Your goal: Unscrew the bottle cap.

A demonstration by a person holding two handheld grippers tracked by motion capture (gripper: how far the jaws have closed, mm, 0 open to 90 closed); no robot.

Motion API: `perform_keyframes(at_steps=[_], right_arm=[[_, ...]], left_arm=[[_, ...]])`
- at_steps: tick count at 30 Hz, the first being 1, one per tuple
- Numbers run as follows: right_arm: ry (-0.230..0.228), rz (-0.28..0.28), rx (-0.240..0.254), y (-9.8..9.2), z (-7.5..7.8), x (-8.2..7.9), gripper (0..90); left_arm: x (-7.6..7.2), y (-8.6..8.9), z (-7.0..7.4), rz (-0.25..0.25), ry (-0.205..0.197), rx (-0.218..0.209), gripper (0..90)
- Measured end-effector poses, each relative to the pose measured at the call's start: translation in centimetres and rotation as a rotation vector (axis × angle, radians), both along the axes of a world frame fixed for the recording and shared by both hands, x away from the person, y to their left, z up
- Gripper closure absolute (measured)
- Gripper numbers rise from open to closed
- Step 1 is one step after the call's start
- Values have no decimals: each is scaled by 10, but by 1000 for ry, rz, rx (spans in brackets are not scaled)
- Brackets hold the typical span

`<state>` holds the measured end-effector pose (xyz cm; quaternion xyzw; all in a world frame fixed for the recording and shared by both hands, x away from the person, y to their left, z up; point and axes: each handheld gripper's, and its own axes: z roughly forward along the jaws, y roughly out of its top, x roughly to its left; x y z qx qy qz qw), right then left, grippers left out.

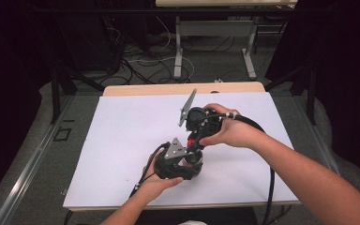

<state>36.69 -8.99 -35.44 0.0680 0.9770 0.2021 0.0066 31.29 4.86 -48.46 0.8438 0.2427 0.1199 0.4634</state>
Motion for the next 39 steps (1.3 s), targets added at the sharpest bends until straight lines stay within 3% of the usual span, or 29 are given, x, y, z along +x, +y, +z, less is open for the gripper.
perform_keyframes(at_steps=[3, 4, 6, 10, 15, 17, 19, 25, 30, 32, 34, 39], right_arm=[[-2, 0, 10, 0, 0, -1, 606], [10, -18, 9, 0, -1, -1, 598], [5, -51, 22, 0, -1, -2, 498], [-18, -111, 26, -2, 1, -7, 445], [-35, -267, 59, -4, 1, -16, 488], [-13, -310, 59, -4, 2, -17, 506], [13, -324, 80, -3, 1, -17, 525], [-37, -351, 49, 3, -1, -18, 608], [-24, -202, 14, 4, 3, -13, 612], [-38, -86, -16, 3, 5, -9, 613], [-21, -41, -24, 3, 6, -6, 613], [-40, 64, -48, 3, 7, -5, 614]], left_arm=[[0, 0, 0, 6, -6, -2, 301], [0, 0, 0, -1, 8, 7, 301], [0, 0, 0, 7, 7, 5, 301], [1, 2, 1, 10, 12, 5, 302], [1, 2, 1, 24, 11, 0, 301], [1, 1, 0, 25, 6, -4, 301], [1, 1, 0, 25, 6, -4, 301], [1, 2, 0, 24, 11, 0, 301], [0, 1, 1, 10, 6, -1, 301], [0, 1, 1, -1, -3, -5, 301], [-1, 0, 1, -3, -6, -5, 302], [-2, -1, 2, -11, -2, 1, 302]])
